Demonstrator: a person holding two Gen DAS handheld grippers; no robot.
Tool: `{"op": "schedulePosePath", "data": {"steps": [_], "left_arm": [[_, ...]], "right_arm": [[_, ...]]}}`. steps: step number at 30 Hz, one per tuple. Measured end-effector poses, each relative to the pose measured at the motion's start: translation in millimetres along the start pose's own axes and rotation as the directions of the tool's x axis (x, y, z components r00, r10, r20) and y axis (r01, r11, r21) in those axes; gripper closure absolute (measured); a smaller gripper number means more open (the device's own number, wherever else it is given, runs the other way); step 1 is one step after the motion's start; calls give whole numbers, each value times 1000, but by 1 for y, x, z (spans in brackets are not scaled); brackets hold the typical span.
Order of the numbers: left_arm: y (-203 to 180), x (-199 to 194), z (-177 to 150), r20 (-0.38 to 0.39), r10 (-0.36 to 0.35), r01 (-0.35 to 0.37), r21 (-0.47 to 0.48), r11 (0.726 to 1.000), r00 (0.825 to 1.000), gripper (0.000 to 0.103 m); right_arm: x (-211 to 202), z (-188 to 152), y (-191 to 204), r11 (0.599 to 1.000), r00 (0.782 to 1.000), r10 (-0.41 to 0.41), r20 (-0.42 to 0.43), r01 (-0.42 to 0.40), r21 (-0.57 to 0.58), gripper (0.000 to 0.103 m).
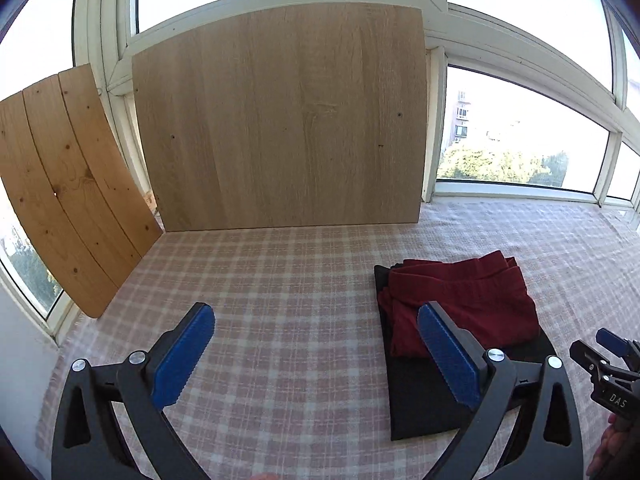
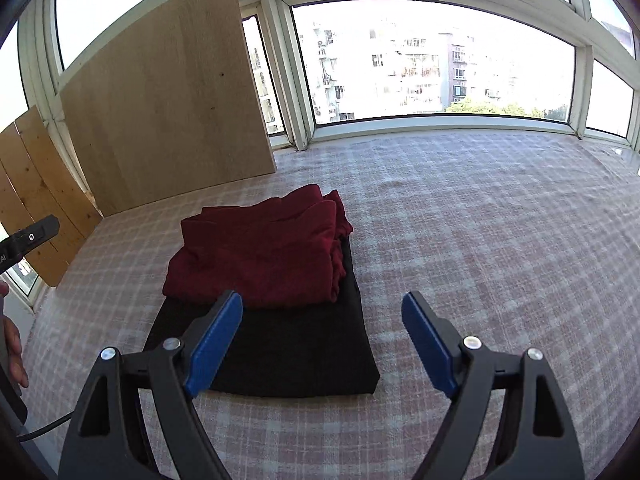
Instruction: Fold clothes
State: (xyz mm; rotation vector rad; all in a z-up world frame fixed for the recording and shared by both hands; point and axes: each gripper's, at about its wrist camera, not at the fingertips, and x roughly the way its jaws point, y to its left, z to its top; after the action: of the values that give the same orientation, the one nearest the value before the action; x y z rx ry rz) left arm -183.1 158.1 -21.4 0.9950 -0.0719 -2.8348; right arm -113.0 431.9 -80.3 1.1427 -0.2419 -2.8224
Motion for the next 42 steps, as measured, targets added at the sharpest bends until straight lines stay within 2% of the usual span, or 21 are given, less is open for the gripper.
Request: {"op": "schedulePosePath", "data": {"steps": [2, 4, 6, 8, 12, 14, 19, 24, 29, 35, 38, 41, 42], "left_arm": [[3, -21, -3, 2, 60, -60, 12, 998, 998, 1], [10, -46, -4, 37, 30, -30, -9, 1000, 999, 1], [24, -77, -3, 99, -98, 105, -65, 992, 990, 1], [35, -104, -2, 151, -167, 180, -77, 981, 974, 1], [48, -140, 3, 129, -67, 71, -23, 997, 989, 1], [57, -157, 3, 133, -61, 64, -22, 998, 989, 1], [83, -179, 5, 131, -96, 106, -71, 992, 987, 1], [94, -188, 0, 123, -44, 54, -80, 995, 991, 1], [94, -191, -8, 110, 1, 12, -110, 994, 994, 1], [72, -190, -14, 107, -26, 45, -179, 983, 994, 1], [53, -184, -13, 66, 14, 1, -211, 978, 998, 1], [29, -180, -15, 31, 84, -76, -215, 974, 996, 1], [23, -182, -17, 33, 80, -70, -233, 970, 996, 1]], "right_arm": [[-13, -16, 4, 1000, 1000, 9, -16, -9, 12, 21], [-27, -29, 11, 1000, 999, 15, -32, -15, 24, 21], [-49, -41, 20, 1000, 999, 16, -30, -15, 23, 21], [-73, -51, 33, 1000, 1000, 0, -10, 0, 3, 21], [-112, -72, 57, 1000, 1000, 0, 11, 0, -21, 21], [-124, -80, 67, 1000, 1000, 1, 12, -1, -20, 21], [-153, -93, 85, 1000, 1000, 14, 26, -14, -19, 21], [-154, -100, 96, 998, 999, 38, 7, -37, -44, 21], [-153, -91, 99, 993, 996, 91, 15, -90, -76, 21], [-151, -75, 80, 977, 988, 153, 17, -149, -152, 21], [-144, -66, 56, 972, 984, 178, 6, -175, -159, 21], [-129, -55, 29, 965, 978, 206, -22, -207, -160, 21], [-123, -51, 22, 961, 976, 216, -31, -218, -167, 21]]}}
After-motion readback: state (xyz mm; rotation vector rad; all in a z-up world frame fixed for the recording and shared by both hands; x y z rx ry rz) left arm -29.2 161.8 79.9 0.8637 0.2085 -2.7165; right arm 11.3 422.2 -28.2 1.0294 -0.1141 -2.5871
